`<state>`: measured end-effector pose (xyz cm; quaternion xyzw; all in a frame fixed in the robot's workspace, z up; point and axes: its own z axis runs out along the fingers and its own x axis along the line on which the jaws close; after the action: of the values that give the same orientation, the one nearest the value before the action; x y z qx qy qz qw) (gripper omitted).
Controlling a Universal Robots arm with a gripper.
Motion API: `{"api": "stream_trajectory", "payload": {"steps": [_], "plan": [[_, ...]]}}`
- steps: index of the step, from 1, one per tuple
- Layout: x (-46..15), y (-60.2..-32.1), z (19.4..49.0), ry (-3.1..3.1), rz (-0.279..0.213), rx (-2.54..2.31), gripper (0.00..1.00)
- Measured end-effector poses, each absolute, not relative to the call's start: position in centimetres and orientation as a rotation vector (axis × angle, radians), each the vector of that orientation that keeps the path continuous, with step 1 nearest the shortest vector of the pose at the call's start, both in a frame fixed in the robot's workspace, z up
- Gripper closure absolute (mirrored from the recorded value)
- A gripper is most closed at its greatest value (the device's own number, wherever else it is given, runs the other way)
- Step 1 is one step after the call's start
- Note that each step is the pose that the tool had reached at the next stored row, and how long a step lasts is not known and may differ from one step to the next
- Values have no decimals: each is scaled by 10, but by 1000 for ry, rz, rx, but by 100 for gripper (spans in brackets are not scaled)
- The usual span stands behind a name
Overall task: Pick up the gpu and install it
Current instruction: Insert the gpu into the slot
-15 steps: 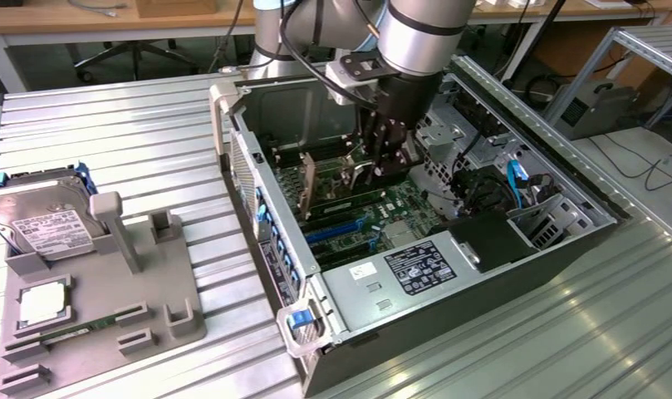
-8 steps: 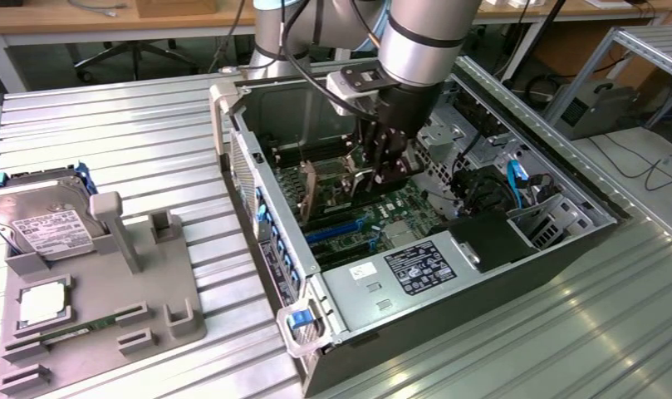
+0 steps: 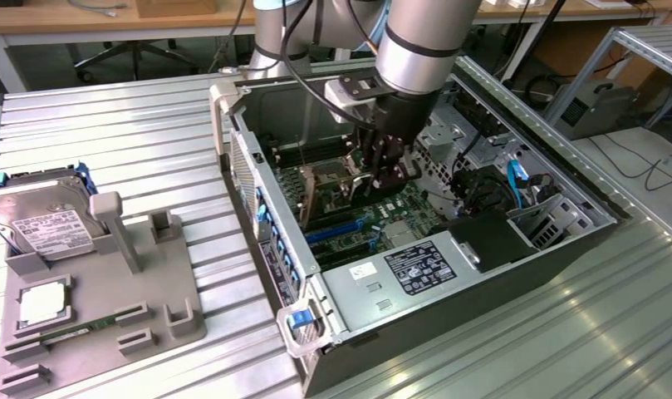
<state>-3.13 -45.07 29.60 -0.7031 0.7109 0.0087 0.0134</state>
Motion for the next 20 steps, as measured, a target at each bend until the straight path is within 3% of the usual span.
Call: {"api": "stream_trajectory", "payload": {"steps": [10, 20], "plan": [[-45, -452, 275, 2217, 23, -2192, 73], [-53, -458, 274, 2216, 22, -2192, 73]]}}
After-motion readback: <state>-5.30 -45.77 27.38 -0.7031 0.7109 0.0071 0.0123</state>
